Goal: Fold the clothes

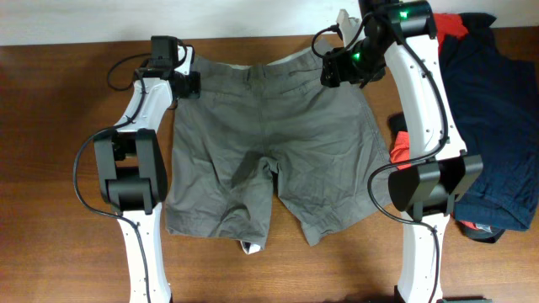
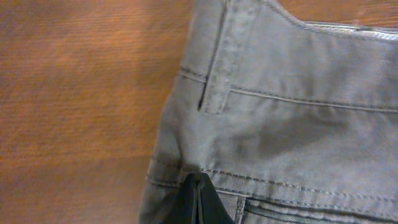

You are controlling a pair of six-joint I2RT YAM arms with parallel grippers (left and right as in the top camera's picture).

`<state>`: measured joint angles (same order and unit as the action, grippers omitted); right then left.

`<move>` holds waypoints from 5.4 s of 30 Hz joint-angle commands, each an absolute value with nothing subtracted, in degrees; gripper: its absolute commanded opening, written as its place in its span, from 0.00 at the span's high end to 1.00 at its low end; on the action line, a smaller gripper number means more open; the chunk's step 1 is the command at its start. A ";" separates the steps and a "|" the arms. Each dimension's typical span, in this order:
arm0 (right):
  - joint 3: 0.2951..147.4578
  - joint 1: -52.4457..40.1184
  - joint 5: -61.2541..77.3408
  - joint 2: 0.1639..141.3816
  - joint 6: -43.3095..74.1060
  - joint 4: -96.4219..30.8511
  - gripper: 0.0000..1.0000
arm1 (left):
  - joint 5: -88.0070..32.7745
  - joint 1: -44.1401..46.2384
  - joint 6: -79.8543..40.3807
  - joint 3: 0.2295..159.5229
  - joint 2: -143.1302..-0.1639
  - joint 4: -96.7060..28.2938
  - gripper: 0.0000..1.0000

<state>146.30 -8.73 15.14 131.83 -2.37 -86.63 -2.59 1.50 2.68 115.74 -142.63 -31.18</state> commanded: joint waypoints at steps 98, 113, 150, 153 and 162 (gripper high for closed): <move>127.39 1.48 3.44 139.00 -2.76 -55.64 0.01 | -8.95 -6.33 20.64 122.93 -122.26 -58.41 0.31; 165.34 -6.83 5.19 138.91 -2.74 -89.23 0.01 | -8.95 0.10 35.86 122.93 -134.69 -56.03 0.30; 165.31 -9.06 11.00 138.93 -1.45 -91.83 0.01 | 5.17 -5.43 5.72 122.93 -144.77 -65.47 0.99; 165.29 -9.06 11.00 138.93 -1.48 -92.53 0.01 | 4.73 -8.29 -1.50 122.93 -144.77 -68.66 0.99; 165.29 -9.06 11.03 138.93 -1.45 -94.11 0.01 | -26.46 -19.38 -9.82 122.93 -144.77 -71.68 0.99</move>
